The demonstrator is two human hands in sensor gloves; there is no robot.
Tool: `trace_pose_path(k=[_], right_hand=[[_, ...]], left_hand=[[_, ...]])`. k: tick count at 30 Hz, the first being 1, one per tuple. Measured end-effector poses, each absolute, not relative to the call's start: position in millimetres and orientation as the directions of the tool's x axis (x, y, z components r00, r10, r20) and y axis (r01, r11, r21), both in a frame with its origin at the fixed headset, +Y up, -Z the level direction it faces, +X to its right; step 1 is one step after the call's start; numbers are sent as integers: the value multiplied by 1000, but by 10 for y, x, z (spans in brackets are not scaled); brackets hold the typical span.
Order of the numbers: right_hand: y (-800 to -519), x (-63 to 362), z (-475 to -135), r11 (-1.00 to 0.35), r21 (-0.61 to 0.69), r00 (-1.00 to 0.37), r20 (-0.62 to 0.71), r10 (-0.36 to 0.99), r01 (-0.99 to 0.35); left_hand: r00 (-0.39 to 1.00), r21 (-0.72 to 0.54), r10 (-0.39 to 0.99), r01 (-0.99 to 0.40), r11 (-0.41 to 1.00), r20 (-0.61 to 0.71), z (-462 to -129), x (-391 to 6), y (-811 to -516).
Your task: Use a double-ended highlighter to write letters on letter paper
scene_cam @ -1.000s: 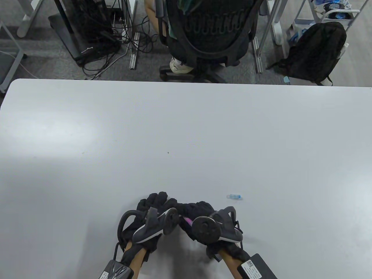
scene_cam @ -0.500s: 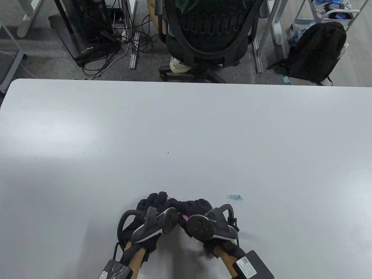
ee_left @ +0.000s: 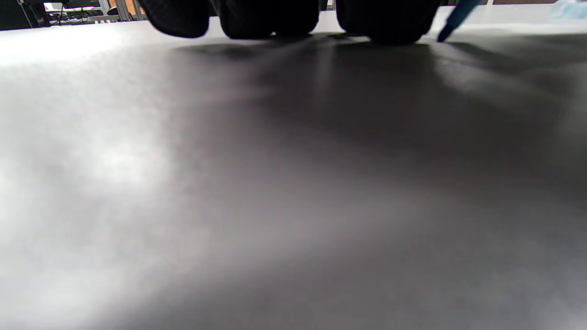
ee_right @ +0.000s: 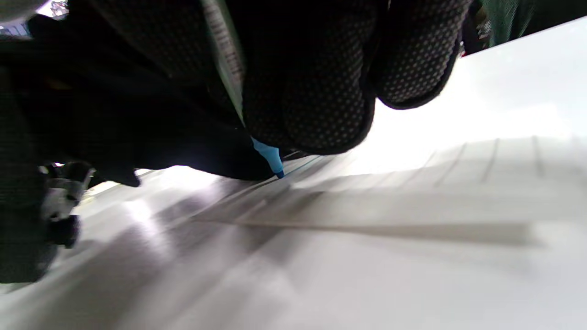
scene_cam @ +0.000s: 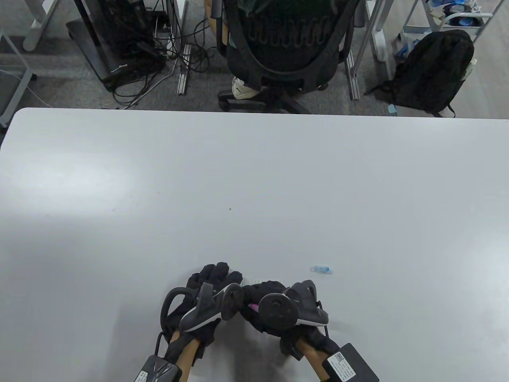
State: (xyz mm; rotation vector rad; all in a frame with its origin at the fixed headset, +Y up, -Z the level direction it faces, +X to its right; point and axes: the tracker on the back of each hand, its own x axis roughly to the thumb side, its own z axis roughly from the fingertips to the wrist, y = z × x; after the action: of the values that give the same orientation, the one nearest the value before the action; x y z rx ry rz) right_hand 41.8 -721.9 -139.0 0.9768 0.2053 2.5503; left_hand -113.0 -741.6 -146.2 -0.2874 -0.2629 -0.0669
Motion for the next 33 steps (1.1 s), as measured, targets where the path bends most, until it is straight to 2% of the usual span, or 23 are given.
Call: trace_pose_path(k=[5,10,12,22,25,33], right_hand=[[-7242,408,-1341,-875,357,-631,608,483,-326],[-7212,493,-1401,-909,210,-689,597,410,-360],[-7214,513,-1432,-929,157,-726,585,361,-335],[-7264,451,-1517,-954,123,-762,577,293,-273],[-7231,462,-1516,-946,141,-752,578,317,-291],[-7167,568,-1388,-906,302,-686,593,421,-295]], left_hand=[[965,-276,-19,94,957,263,-1464,-1136,-7419],[965,-278,-11,86,957,262,-1468,-1144,-7421],[965,-278,-10,85,957,262,-1469,-1145,-7421],[965,-278,-6,82,957,262,-1473,-1149,-7422],[966,-279,-2,78,957,260,-1475,-1152,-7424],[965,-278,-8,83,957,261,-1473,-1149,-7425]])
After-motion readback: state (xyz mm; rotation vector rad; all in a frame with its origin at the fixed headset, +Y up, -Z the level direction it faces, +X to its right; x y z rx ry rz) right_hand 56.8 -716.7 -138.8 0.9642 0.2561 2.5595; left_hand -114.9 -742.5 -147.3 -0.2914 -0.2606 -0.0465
